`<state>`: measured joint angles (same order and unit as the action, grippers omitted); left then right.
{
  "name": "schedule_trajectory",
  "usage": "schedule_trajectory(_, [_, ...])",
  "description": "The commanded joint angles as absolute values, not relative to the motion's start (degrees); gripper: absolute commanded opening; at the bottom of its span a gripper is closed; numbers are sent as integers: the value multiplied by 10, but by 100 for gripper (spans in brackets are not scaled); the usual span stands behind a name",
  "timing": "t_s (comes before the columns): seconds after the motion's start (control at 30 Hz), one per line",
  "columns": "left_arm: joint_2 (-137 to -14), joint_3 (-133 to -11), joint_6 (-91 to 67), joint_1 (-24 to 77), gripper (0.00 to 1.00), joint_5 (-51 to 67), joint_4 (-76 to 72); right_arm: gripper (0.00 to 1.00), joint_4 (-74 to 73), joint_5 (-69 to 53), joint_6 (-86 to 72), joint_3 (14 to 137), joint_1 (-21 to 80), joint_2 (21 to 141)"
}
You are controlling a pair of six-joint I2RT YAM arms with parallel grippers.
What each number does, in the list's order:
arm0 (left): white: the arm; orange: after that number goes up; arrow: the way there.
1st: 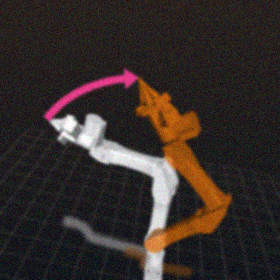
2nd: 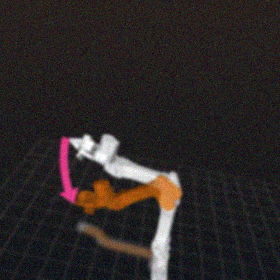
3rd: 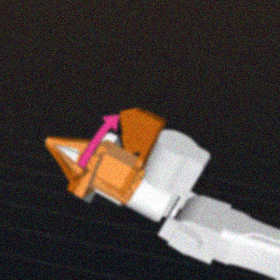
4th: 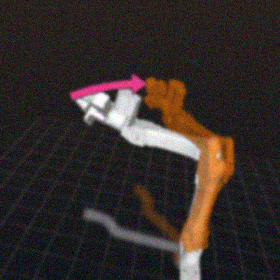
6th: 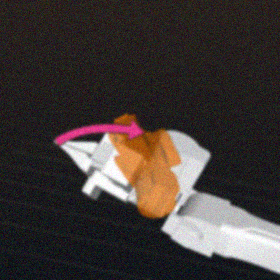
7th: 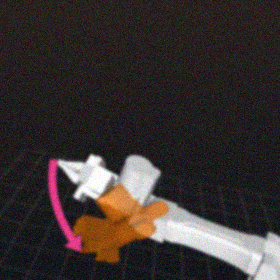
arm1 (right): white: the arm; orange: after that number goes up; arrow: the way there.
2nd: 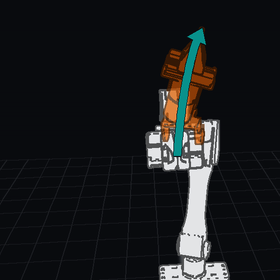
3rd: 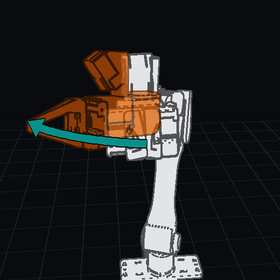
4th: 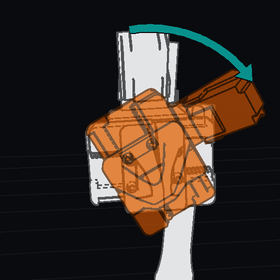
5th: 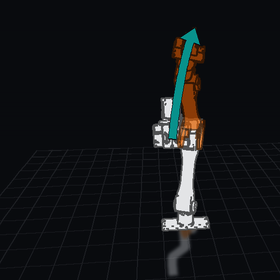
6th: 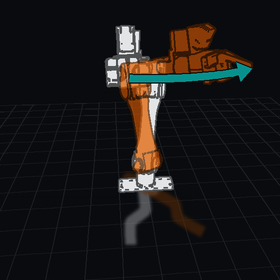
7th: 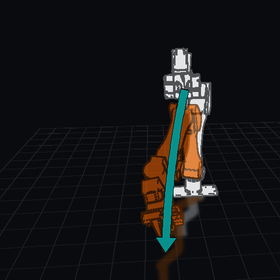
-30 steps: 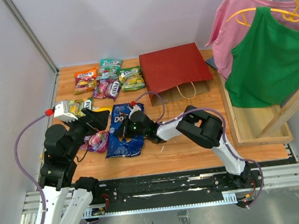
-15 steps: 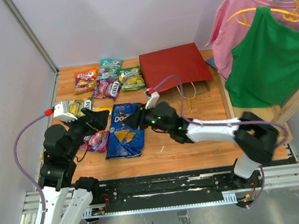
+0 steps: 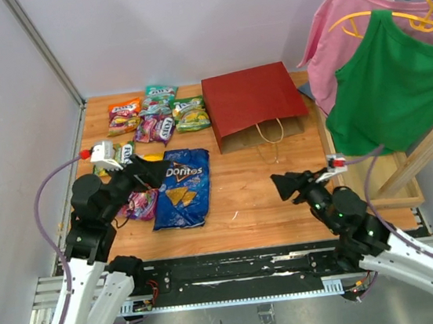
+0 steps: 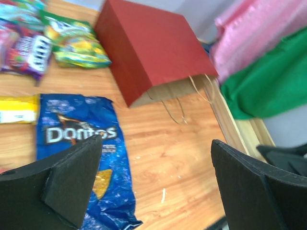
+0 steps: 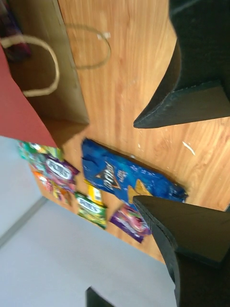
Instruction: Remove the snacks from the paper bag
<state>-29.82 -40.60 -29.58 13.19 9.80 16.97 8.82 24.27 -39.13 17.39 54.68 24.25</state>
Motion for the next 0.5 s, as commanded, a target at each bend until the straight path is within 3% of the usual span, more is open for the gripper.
schedule_trajectory(0.0, [-371, -382, -286, 145, 100, 265, 71, 60, -88, 365, -382, 155, 523, 117])
schedule_trajectory(0.13, [-447, -389, -262, 288, 100, 141, 57, 59, -137, 330, -397, 177, 469, 131])
schedule_trajectory(0.23, [-532, -407, -252, 379, 98, 96, 24, 42, -142, 266, -403, 201, 412, 179])
schedule_trajectory(0.33, [-635, -421, -266, 433, 86, 96, -42, 31, -143, 226, -403, 214, 373, 191])
schedule_trajectory(0.4, [-705, -434, -283, 448, 80, 107, -93, 31, -146, 223, -399, 217, 357, 178])
schedule_trajectory(0.47, [-770, -448, -302, 452, 67, 104, -146, 32, -155, 216, -395, 218, 344, 164])
